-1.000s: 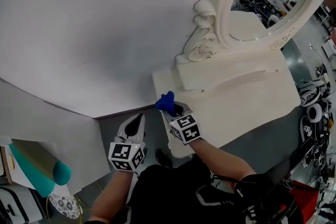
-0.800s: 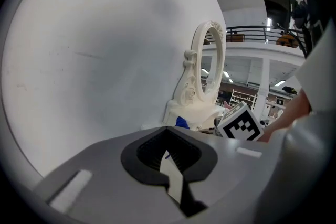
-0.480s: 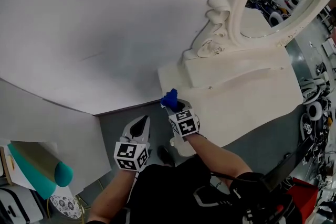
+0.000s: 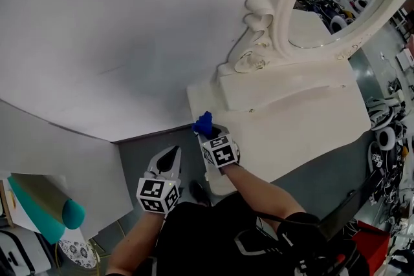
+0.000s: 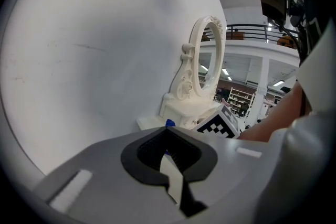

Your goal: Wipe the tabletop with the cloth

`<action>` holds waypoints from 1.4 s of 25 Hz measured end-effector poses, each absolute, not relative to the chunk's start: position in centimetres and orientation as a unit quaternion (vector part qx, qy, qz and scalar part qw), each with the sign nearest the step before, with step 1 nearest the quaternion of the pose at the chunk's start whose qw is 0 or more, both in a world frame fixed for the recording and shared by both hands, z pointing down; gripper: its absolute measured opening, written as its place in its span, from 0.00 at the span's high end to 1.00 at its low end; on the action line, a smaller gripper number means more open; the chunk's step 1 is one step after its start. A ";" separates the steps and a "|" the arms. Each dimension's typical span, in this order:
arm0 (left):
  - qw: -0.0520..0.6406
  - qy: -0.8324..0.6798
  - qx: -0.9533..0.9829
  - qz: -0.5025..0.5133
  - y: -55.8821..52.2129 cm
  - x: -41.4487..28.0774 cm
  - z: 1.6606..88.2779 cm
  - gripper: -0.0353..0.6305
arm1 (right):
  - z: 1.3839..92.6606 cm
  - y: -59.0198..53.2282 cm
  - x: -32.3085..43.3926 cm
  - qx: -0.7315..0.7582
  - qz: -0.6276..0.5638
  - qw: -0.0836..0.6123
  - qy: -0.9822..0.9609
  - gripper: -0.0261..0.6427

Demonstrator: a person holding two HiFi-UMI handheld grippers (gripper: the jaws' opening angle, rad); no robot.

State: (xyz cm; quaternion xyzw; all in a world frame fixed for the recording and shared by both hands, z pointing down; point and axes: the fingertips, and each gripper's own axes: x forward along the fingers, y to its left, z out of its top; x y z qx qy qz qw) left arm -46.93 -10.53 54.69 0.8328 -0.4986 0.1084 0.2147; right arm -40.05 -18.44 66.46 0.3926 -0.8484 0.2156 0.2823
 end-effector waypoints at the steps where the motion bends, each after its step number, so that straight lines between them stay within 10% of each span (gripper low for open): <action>1: 0.216 -0.501 0.831 0.108 -10.6 -46.6 54.7 0.93 | 66.5 -18.6 -39.5 0.393 0.216 0.287 -0.846 0.78; 35: 0.208 -0.549 0.801 0.114 -11.9 -33.2 52.3 0.93 | 66.5 -21.0 -24.0 0.366 0.223 0.302 -0.852 0.78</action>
